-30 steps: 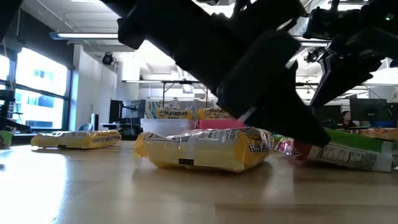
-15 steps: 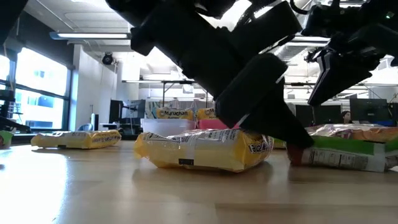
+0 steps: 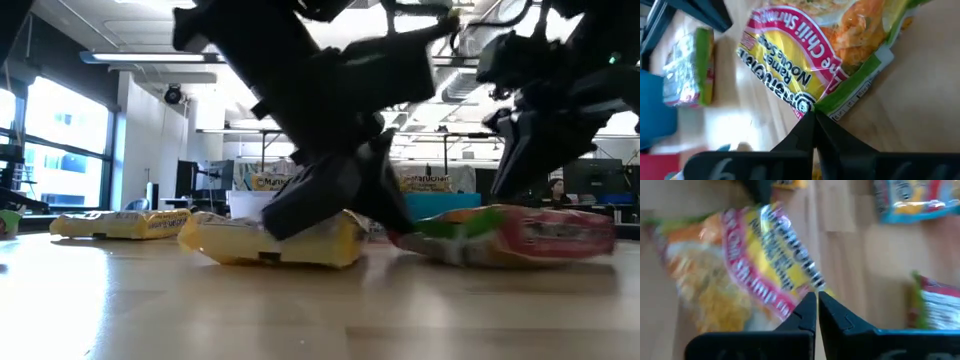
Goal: Sort Maruchan noodles
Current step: Put the green noodle pack into the blue bin
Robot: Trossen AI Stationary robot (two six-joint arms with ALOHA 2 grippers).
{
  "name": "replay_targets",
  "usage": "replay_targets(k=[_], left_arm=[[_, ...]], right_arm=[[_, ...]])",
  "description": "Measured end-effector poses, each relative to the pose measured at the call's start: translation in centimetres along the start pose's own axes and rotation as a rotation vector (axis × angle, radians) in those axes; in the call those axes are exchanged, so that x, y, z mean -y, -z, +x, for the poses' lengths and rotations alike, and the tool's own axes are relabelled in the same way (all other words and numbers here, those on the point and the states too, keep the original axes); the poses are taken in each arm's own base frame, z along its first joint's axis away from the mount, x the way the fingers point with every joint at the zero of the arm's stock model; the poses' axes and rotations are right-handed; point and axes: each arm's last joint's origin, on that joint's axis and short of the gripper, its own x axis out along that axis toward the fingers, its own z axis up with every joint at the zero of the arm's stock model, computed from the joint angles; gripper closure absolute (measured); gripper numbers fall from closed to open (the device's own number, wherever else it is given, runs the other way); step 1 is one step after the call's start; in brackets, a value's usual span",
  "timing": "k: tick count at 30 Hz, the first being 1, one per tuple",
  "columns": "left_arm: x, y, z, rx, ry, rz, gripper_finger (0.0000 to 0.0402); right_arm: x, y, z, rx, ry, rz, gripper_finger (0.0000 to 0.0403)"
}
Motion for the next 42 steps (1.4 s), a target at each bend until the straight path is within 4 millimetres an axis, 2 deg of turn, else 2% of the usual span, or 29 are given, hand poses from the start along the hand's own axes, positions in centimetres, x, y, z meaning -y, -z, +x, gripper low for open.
replay_targets(k=[3, 7, 11, 15, 20, 26, 29, 35, 42], left_arm=[[0.3, 0.2, -0.2, -0.038, -0.033, 0.048, 0.0401], [0.7, 0.4, -0.4, -0.07, -0.046, 0.071, 0.0401], [0.8, 0.5, -0.6, -0.09, -0.075, 0.085, 0.0402], [0.8, 0.4, -0.8, -0.106, -0.126, 0.111, 0.0401], [-0.1, -0.1, -1.9, -0.09, -0.166, 0.094, 0.0401], [-0.8, -0.4, -2.7, -0.084, -0.201, 0.111, 0.0401], [-0.9, -0.5, -2.7, -0.089, -0.221, 0.124, 0.0401], [-1.1, -0.7, -2.8, -0.083, -0.262, 0.137, 0.0401], [-1.3, -1.2, -2.9, -0.06, -0.307, 0.161, 0.0401]], right_arm=[[0.6, -0.1, 0.6, 0.039, -0.062, -0.019, 0.0403], [1.7, -0.6, 1.0, 0.061, -0.051, -0.021, 0.0401], [2.9, -1.4, 1.1, 0.062, -0.095, 0.014, 0.0377], [4.1, -1.7, 1.4, 0.053, -0.175, 0.062, 0.032], [5.7, -2.2, 1.7, 0.076, -0.233, 0.099, 0.0228], [7.2, -2.5, 1.7, 0.124, -0.377, 0.027, 0.0149], [8.3, -2.8, 1.8, 0.164, -0.383, 0.015, 0.0136], [10.4, -3.3, 1.9, 0.251, -0.477, 0.034, 0.0135], [11.8, -2.5, 3.8, 0.22, -0.58, 0.075, 0.0134]])
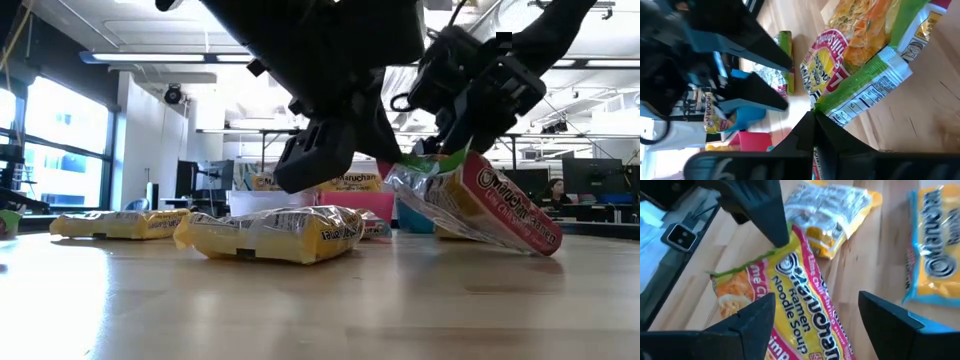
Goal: Sort Maruchan noodles
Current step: Put the green noodle pack into the blue bin
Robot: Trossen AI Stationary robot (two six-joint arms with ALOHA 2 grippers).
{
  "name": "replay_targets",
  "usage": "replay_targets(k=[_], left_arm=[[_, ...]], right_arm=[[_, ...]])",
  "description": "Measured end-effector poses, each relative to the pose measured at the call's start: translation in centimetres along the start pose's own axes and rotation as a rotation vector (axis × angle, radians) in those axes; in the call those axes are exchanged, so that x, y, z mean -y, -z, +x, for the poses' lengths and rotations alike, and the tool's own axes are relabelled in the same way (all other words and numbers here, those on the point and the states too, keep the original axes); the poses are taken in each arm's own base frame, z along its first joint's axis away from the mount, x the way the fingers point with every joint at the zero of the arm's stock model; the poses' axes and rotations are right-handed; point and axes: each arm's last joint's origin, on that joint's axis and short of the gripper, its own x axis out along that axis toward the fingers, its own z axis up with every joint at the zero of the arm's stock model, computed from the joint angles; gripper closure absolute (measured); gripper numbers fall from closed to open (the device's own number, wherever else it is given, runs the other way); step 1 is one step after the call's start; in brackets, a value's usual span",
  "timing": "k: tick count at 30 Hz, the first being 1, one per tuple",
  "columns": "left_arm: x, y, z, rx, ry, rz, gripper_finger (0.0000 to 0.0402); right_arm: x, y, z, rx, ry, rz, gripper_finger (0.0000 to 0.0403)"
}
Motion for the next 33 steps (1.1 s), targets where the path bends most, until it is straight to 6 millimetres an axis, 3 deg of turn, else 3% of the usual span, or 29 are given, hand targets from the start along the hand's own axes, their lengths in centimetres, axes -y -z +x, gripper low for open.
replay_targets(k=[4, 9, 17, 28, 33], left_arm=[[-0.1, -0.1, 0.0, 0.004, -0.013, 0.004, 0.0401], [-0.6, -0.3, -0.2, 0.008, -0.046, -0.002, 0.0401], [-1.8, -0.6, -0.9, 0.035, -0.062, -0.029, 0.0401], [-2.6, -0.6, -2.1, 0.015, -0.1, -0.049, 0.0401], [-2.5, -0.6, -2.2, 0.008, -0.105, -0.059, 0.0401]], right_arm=[[1.2, 0.3, 0.4, 0.015, -0.038, -0.022, 0.0134], [2.3, 0.7, 0.8, 0.06, -0.229, -0.009, 0.0134], [3.9, 0.8, 2.6, 0.043, -0.318, -0.009, 0.0135], [3.6, 0.1, 2.7, 0.109, -0.665, -0.039, 0.0135], [3.3, 0.0, 3.2, 0.081, -0.589, -0.026, 0.0135]])
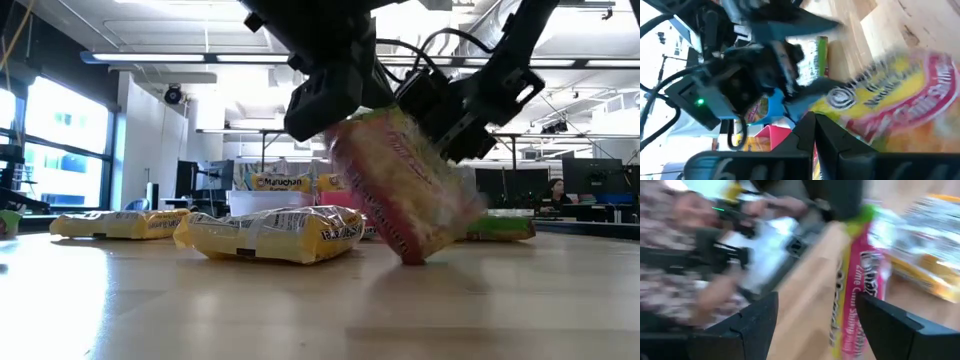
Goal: Sort Maruchan noodles
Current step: Put the green noodle pack into the blue bin
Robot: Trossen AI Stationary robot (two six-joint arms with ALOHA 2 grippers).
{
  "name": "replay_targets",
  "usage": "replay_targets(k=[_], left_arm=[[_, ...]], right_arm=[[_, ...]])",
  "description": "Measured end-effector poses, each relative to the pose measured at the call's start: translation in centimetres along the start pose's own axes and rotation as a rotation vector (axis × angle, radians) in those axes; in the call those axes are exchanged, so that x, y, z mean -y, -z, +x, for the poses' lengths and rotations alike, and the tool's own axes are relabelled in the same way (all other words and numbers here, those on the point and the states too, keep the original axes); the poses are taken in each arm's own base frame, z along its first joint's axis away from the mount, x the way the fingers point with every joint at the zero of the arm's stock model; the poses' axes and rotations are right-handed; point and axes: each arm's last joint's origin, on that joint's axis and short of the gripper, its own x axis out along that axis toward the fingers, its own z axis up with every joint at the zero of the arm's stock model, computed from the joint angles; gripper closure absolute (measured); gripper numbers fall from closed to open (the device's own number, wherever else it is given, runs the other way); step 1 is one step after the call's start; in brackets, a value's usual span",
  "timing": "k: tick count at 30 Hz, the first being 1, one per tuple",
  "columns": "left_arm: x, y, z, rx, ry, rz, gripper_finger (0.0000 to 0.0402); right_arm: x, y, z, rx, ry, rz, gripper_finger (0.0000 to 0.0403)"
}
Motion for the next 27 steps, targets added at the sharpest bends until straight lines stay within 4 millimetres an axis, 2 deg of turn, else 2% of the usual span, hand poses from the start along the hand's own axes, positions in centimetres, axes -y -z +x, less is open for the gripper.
replay_targets(k=[5, 11, 17, 27], left_arm=[[-0.1, 0.1, -0.1, -0.022, -0.033, -0.005, 0.0401], [0.1, 0.0, -0.4, -0.024, -0.045, 0.0, 0.0401], [0.4, -0.2, -1.0, -0.032, -0.075, 0.015, 0.0401], [0.5, -0.2, -1.2, -0.04, -0.086, 0.011, 0.0401]], right_arm=[[0.0, -0.4, 1.9, -0.05, 0.207, -0.059, 0.0135], [-0.6, -0.9, 3.5, -0.044, 0.202, -0.154, 0.0135], [-0.3, -1.2, 3.3, -0.035, 0.327, -0.191, 0.0135], [-0.4, -1.7, 3.0, -0.002, 0.219, -0.264, 0.0135]])
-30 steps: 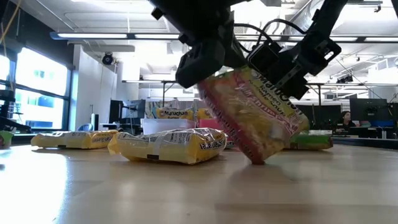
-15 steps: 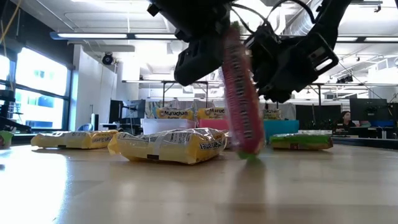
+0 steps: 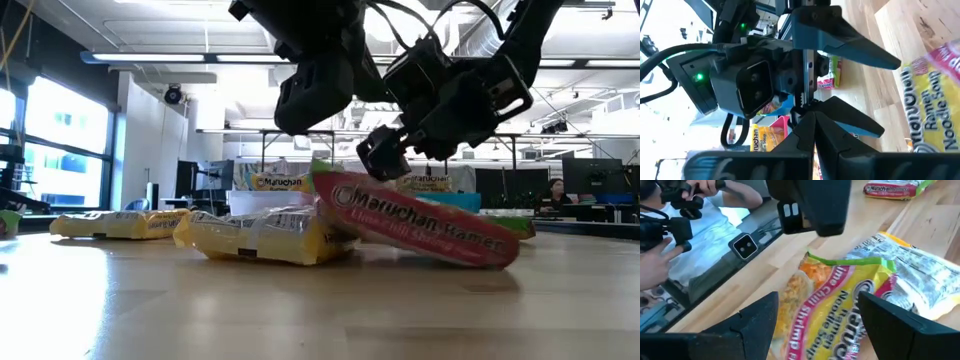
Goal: Sort Maruchan noodles
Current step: Put the green noodle pack into the blue bin, then put the yellow noodle pack into the blue bin
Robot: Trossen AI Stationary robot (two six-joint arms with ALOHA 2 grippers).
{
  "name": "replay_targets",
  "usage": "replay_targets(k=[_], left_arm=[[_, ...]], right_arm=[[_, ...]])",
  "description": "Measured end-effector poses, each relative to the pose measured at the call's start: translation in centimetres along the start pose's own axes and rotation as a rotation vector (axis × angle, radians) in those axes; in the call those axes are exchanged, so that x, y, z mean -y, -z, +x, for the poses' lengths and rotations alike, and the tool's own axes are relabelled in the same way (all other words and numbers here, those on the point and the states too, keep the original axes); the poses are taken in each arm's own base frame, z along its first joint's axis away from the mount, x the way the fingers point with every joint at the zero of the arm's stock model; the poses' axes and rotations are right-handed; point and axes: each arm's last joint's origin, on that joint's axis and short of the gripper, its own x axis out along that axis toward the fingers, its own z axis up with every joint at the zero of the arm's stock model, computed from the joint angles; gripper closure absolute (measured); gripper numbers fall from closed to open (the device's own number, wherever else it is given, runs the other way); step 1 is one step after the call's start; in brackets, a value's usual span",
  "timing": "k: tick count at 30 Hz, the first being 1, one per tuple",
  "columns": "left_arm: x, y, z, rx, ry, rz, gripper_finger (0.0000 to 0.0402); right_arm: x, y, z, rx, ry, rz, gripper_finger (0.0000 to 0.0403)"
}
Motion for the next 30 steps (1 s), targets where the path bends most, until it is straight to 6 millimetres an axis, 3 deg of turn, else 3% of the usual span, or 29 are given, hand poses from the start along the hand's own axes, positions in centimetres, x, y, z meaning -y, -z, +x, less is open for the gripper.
replay_targets(k=[5, 11, 15, 20, 30], left_arm=[[0.0, 1.1, -0.6, -0.054, 0.047, -0.08, 0.0401], [-1.8, 4.2, -2.6, -0.154, 0.304, -0.539, 0.0401], [-0.6, 6.3, -0.9, -0.203, 0.559, -0.787, 0.04], [1.2, 7.9, 1.1, -0.16, 0.687, -0.765, 0.0372], [0.3, 7.5, 2.2, 0.035, 0.733, -0.591, 0.0274]], right_arm=[[-0.1, 0.6, -0.1, -0.038, -0.002, 0.069, 0.0135], [0.1, 1.4, -0.1, -0.116, 0.118, 0.142, 0.0135], [0.0, 1.4, 0.1, -0.134, 0.161, 0.142, 0.0135], [-0.3, 1.5, 0.5, -0.147, 0.16, 0.142, 0.0135], [-0.3, 1.5, 0.5, -0.149, 0.16, 0.162, 0.0135]])
